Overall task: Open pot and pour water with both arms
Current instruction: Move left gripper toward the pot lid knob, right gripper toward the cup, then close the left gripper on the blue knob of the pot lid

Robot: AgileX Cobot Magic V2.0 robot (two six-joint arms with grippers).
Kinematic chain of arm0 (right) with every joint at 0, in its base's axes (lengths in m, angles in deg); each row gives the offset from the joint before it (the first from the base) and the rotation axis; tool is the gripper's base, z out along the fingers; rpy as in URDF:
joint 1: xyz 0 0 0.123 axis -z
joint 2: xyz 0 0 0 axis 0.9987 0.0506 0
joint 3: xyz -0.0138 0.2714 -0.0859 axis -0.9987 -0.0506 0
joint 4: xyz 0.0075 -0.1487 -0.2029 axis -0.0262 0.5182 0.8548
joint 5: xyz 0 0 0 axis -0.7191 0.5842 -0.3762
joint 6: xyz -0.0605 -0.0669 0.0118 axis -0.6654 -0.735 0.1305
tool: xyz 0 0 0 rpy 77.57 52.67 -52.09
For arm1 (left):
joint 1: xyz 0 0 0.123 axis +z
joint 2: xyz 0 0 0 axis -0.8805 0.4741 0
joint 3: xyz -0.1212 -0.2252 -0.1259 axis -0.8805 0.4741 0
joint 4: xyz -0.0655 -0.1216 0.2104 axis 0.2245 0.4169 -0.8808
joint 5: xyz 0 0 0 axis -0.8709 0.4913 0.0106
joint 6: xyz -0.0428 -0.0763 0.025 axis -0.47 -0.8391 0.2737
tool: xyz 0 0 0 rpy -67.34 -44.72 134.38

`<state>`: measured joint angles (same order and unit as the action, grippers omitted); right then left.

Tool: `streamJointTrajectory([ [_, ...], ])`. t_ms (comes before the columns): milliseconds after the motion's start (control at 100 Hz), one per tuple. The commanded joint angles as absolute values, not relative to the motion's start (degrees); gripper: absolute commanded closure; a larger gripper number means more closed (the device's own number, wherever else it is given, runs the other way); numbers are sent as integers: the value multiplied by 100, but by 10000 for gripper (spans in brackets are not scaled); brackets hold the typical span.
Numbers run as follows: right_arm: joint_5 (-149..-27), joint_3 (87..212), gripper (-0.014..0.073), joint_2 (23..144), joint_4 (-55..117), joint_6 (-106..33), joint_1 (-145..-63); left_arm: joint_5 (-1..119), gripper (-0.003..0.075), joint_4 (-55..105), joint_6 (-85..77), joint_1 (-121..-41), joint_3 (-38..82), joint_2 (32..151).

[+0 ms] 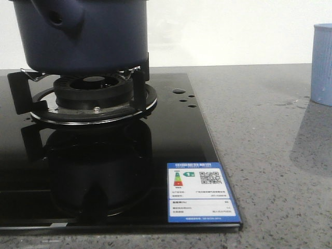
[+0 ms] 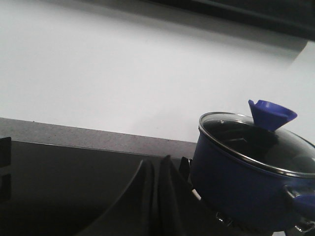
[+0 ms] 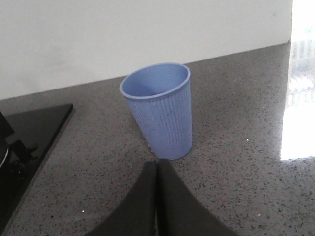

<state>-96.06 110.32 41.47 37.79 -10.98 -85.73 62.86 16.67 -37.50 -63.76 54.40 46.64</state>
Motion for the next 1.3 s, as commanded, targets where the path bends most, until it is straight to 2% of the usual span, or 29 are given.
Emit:
streamJointTrajectory([
  [0,-9387,11525,655,4685,3927,-1198,-8735,6042,736,1660,-3540,-6559,4975,5088],
  [240,-9411,11879,652,5292,4095,-1438,-9424,5892,733,1698,-3254,-7384,4582,5818],
  [310,-9332,11904,619,5353,4095,-1438,-9537,5789,693,1698,-3254,-7613,4505,6021],
  [400,-9246,11913,498,5377,4095,-1438,-9606,5415,542,1698,-3254,-7913,4495,6265],
  [530,-9234,11913,200,5377,4095,-1438,-9606,4885,219,1698,-3254,-8276,4495,6631],
  [600,-9223,11913,86,5377,4095,-1438,-9606,4586,134,1698,-3254,-8462,4495,6842],
  [650,-9223,11913,60,5377,4095,-1438,-9606,4385,132,1698,-3254,-8583,4495,7015],
  [840,-9223,11913,60,5377,4095,-1438,-9606,3670,188,1698,-3254,-8997,4392,7845],
  [1030,-9223,11913,60,5377,4095,-1438,-9606,3158,186,1698,-3264,-9211,4025,8789],
  [1290,-9223,11913,60,5377,4072,-1438,-9606,2985,145,1685,-3264,-9211,3338,9859],
])
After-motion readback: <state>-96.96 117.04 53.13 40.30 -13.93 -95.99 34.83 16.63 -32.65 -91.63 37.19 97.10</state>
